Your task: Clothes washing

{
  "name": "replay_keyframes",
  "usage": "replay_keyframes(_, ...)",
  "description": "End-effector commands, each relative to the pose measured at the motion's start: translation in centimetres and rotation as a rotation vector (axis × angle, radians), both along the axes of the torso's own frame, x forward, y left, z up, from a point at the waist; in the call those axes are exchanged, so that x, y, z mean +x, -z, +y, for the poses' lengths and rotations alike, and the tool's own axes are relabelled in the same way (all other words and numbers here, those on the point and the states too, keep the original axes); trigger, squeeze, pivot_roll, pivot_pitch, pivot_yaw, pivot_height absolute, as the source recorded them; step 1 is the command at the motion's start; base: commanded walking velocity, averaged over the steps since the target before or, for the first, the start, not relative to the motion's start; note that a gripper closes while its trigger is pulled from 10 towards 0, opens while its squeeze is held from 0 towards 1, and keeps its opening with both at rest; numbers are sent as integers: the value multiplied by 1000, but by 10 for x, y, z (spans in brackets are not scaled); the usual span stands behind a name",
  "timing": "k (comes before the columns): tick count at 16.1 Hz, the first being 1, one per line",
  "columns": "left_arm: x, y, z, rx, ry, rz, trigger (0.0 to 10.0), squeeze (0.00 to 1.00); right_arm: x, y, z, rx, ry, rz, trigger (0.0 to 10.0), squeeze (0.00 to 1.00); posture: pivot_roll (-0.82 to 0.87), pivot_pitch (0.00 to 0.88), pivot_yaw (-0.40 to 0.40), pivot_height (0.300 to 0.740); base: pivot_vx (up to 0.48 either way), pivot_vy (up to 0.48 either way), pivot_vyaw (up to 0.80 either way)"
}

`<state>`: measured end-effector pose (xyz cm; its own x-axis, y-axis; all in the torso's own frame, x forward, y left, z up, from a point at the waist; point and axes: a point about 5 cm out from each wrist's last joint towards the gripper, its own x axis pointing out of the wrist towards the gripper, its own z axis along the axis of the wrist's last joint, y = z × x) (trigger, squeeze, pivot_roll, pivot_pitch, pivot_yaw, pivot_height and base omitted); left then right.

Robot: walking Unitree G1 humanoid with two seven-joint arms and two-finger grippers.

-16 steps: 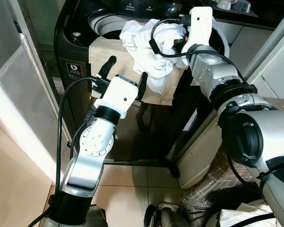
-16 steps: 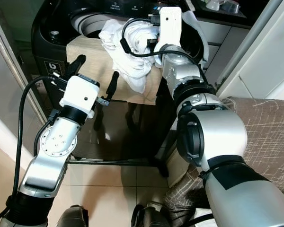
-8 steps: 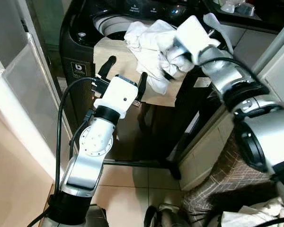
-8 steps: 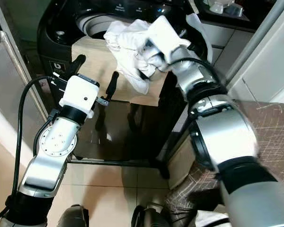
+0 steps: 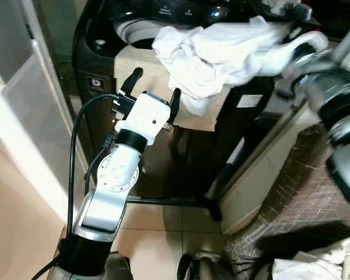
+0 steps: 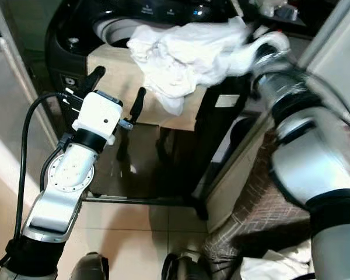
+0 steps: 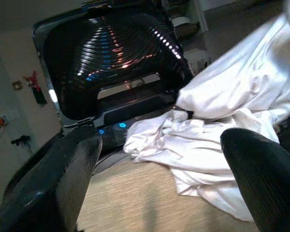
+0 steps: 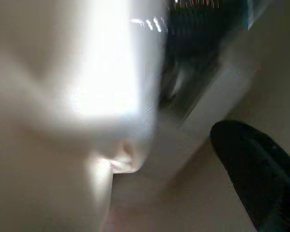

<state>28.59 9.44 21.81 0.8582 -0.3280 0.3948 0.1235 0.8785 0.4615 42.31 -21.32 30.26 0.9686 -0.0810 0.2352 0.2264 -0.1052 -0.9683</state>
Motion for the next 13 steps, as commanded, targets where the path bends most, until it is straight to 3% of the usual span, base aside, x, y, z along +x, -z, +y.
replay_keyframes(1, -1, 1, -4, 6, 14, 3, 10000, 0, -1, -1, -10, 406, -5, -26, 10000, 0, 167, 9, -130, 740, 0, 0, 0)
replay_keyframes(2, -1, 1, -4, 6, 14, 4, 10000, 0, 0, 6, -8, 869, -69, -27, 10000, 0, 166, 8, -132, 740, 0, 0, 0)
replay_keyframes(4, -1, 1, -4, 8, 17, 6, 10000, 0, 1, 20, -5, 1593, -148, -39, 10000, 0, 169, 10, -129, 740, 0, 0, 0)
replay_keyframes(5, -2, 1, -4, 10, 17, 7, 10000, 0, 2, 30, 3, 1803, -175, 6, 10000, 0, 171, 11, -127, 740, 0, 0, 0)
replay_keyframes(6, -2, 1, -4, 10, 18, 7, 10000, 0, 2, 32, 6, 1853, -185, 25, 10000, 0, 171, 11, -127, 740, 0, 0, 0)
replay_keyframes(7, -2, 2, -3, 11, 18, 9, 10000, 0, 4, 38, 23, 2185, -264, 64, 10000, 0, 171, 11, -127, 740, 0, 0, 0)
replay_keyframes(8, -2, 2, -3, 11, 19, 10, 10000, 0, 4, 43, 32, 2401, -277, 99, 10000, 0, 171, 11, -127, 740, 0, 0, 0)
replay_keyframes(9, -2, 2, -4, 11, 19, 11, 10000, 0, 5, 41, 35, 2499, -323, 92, 10000, 0, 176, 14, -133, 740, 0, 0, 0)
replay_keyframes(10, -2, 2, -4, 7, 18, 12, 10000, 0, 5, 36, 43, 2704, -428, 85, 10000, 0, 176, 14, -133, 740, 0, 0, 0)
replay_keyframes(13, -2, 2, -4, 5, 17, 12, 10000, 0, 7, 25, 60, 2687, -484, 144, 10000, 0, 179, 15, -137, 740, 0, 0, 0)
